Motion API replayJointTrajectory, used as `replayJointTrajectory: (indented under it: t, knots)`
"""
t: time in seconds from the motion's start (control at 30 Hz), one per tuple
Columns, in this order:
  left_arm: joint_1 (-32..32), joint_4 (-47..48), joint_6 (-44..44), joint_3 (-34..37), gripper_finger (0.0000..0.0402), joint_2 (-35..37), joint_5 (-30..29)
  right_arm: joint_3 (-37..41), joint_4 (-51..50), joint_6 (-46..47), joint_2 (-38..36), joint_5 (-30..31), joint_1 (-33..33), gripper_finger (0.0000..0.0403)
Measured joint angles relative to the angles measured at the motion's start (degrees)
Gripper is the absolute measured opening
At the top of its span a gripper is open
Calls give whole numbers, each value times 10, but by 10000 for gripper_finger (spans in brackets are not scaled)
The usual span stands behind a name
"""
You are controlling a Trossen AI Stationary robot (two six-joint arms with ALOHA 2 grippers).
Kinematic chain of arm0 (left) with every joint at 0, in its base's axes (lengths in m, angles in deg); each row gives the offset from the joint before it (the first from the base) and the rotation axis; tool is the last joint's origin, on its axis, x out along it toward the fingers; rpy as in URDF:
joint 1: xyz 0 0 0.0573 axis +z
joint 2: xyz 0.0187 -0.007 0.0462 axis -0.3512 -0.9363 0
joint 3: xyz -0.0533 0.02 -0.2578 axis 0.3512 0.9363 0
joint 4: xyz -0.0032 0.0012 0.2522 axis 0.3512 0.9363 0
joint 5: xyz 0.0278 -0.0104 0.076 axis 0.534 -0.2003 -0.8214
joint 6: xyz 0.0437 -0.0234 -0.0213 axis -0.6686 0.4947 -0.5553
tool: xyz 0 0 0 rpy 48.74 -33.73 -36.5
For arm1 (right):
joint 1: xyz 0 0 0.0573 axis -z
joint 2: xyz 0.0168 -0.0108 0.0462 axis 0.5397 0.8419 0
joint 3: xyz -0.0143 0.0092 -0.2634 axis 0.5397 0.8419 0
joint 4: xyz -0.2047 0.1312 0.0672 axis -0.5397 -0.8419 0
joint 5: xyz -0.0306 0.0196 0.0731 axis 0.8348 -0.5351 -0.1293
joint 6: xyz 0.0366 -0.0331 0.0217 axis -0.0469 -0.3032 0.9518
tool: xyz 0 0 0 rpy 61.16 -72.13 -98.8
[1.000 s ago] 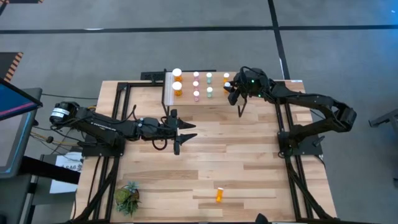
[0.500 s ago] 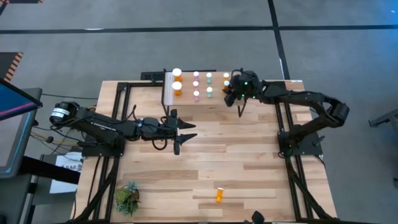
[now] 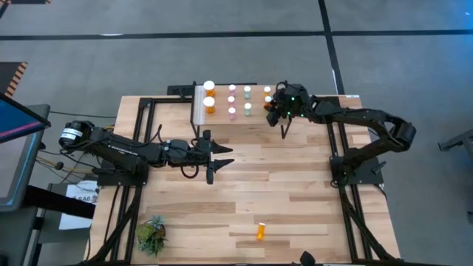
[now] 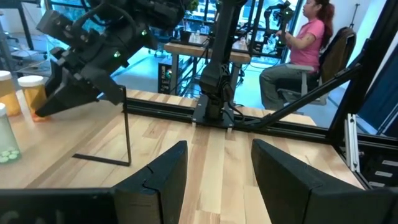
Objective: Pick and place medicine bottles onto shelf by color
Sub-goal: Put the left small orange pill bottle on the shelf aligned with the other small orange pill bottle, then put the small orange pill bottle on the shelf aligned with the other small orange pill bottles
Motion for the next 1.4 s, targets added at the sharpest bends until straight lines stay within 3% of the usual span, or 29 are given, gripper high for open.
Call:
replayJointTrajectory:
  t: [0.5,0.83,0.97,1.4]
  knots:
    - [0,0,0,0,167,0,0,0,-16,5,-27,-24,-6,157]
    - [0,1,1,0,167,0,0,-2,-31,19,-27,-28,-7,247]
    - [0,5,1,0,167,0,0,-2,-55,19,-41,-31,-4,263]
    - [0,7,4,0,167,0,0,-1,-154,22,-183,-24,-9,265]
